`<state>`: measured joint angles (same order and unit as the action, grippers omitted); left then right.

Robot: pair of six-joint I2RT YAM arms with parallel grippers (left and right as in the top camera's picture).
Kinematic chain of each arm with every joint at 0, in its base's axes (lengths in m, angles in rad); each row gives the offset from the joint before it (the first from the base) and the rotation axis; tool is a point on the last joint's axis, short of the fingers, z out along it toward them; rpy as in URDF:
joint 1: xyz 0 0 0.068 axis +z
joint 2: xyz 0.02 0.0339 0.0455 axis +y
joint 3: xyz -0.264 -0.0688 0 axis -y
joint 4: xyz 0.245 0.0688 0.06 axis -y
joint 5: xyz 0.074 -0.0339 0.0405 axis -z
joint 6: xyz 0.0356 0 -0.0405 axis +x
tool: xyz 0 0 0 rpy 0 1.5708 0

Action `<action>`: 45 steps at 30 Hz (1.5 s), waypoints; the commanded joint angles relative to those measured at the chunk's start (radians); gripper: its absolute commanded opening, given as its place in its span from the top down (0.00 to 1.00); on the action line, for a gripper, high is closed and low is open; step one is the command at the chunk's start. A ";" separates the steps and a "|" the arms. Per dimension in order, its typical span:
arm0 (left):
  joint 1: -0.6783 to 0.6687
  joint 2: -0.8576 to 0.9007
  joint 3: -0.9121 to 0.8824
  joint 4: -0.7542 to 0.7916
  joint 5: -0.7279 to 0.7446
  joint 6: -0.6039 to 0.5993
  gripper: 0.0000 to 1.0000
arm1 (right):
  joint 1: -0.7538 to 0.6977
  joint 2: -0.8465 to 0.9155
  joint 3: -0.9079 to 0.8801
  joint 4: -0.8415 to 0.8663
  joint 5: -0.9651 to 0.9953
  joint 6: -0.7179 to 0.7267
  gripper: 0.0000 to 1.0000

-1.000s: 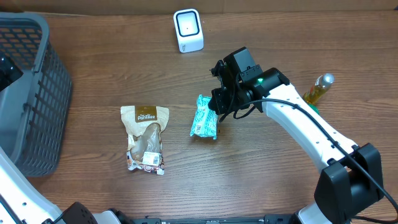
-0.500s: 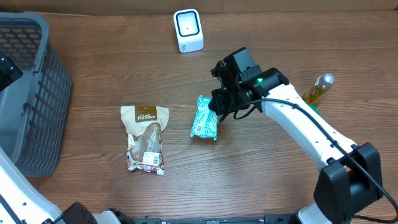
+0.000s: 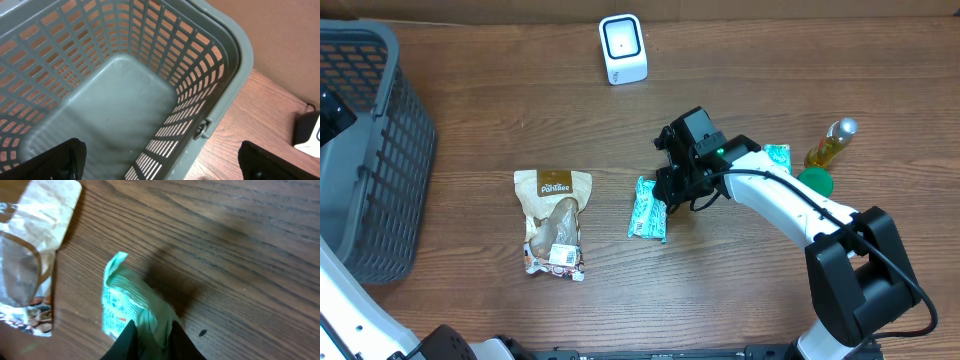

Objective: Scan the item barcode

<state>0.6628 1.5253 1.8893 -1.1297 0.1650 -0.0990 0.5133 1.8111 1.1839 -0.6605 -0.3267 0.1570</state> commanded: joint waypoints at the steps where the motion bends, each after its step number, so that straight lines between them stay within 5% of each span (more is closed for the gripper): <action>1: -0.002 0.004 -0.006 0.004 0.011 -0.006 0.00 | 0.005 -0.001 -0.034 0.039 -0.011 0.000 0.80; 3: -0.002 0.004 -0.006 0.004 0.011 -0.006 0.00 | 0.005 -0.001 -0.051 0.062 -0.011 0.003 0.63; 7: -0.002 0.004 -0.006 0.003 0.011 -0.006 0.00 | 0.000 -0.003 -0.056 0.086 -0.011 0.021 0.53; 16: -0.002 0.004 -0.006 0.004 0.011 -0.006 0.00 | -0.057 -0.004 -0.023 0.027 -0.012 0.394 0.65; 24: -0.002 0.004 -0.006 0.003 0.011 -0.006 0.00 | 0.013 -0.003 -0.090 0.048 0.001 0.409 0.58; 45: -0.002 0.004 -0.006 0.003 0.011 -0.006 0.00 | 0.058 -0.002 -0.153 0.132 0.064 0.511 0.59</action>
<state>0.6628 1.5253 1.8893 -1.1297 0.1654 -0.0990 0.5568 1.8111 1.0439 -0.5358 -0.2584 0.6487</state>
